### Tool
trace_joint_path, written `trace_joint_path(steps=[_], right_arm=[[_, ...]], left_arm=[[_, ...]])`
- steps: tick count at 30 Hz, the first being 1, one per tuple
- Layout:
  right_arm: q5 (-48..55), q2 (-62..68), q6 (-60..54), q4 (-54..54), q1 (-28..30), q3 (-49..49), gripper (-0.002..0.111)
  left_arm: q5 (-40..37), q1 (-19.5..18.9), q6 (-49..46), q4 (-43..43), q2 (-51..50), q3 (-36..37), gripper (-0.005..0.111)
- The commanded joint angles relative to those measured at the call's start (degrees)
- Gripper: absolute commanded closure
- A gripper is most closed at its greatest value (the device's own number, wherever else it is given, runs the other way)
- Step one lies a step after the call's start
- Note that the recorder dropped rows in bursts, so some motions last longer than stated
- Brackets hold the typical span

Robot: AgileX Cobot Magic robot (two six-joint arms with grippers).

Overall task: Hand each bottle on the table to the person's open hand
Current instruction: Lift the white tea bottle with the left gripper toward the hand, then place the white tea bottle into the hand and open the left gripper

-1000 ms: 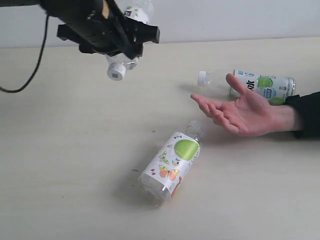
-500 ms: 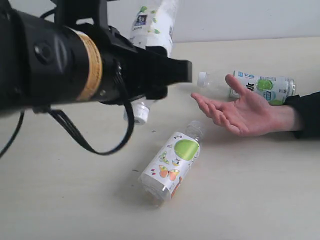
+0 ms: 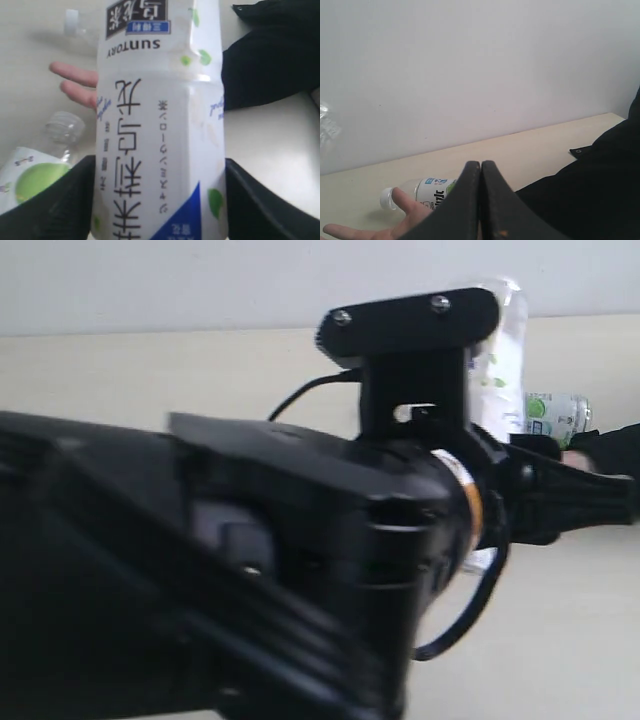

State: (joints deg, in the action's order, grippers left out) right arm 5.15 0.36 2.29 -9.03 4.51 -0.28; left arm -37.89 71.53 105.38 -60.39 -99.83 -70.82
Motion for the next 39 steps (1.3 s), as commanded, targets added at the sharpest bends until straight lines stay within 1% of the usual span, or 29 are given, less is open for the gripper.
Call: trace_joint_path(steps=[1, 5, 7, 9, 12, 15, 18, 24, 32, 39], right_arm=[[-0.17, -0.36, -0.03, -0.09, -0.05, 0.28, 0.108], [-0.17, -0.36, -0.03, -0.09, -0.05, 0.28, 0.108], [-0.17, -0.36, -0.03, -0.09, -0.05, 0.28, 0.108], [-0.17, -0.36, -0.03, -0.09, -0.05, 0.28, 0.108], [-0.17, -0.36, -0.03, -0.09, -0.05, 0.28, 0.108], [-0.17, -0.36, -0.03, -0.09, -0.05, 0.28, 0.108], [-0.17, -0.36, -0.03, -0.09, -0.05, 0.28, 0.108], [-0.17, -0.36, -0.03, -0.09, -0.05, 0.28, 0.108], [-0.17, -0.36, -0.03, -0.09, -0.05, 0.28, 0.108], [-0.17, -0.36, -0.03, -0.09, -0.05, 0.28, 0.108]], left_arm=[[0.29, 0.95, 0.59, -0.44, -4.90, -7.36, 0.107], [0.55, 0.95, 1.70, -0.44, -9.08, -12.02, 0.107], [-0.85, 0.95, 3.21, -1.00, -10.93, -13.42, 0.107], [-2.98, 0.95, 6.52, -2.49, -12.76, -14.13, 0.107], [-6.59, 0.95, 16.15, -5.80, -14.90, -14.04, 0.107], [-6.83, 0.74, 16.32, -6.84, -16.94, -14.67, 0.107], [-5.16, 0.31, 16.32, -6.85, -18.66, -15.55, 0.107], [-5.05, -0.23, 16.32, -7.18, -21.75, -18.85, 0.107], [-4.84, -2.38, 16.32, -7.18, -23.63, -19.33, 0.107], [-2.40, -3.27, 16.32, -6.86, -23.72, -19.33, 0.107]])
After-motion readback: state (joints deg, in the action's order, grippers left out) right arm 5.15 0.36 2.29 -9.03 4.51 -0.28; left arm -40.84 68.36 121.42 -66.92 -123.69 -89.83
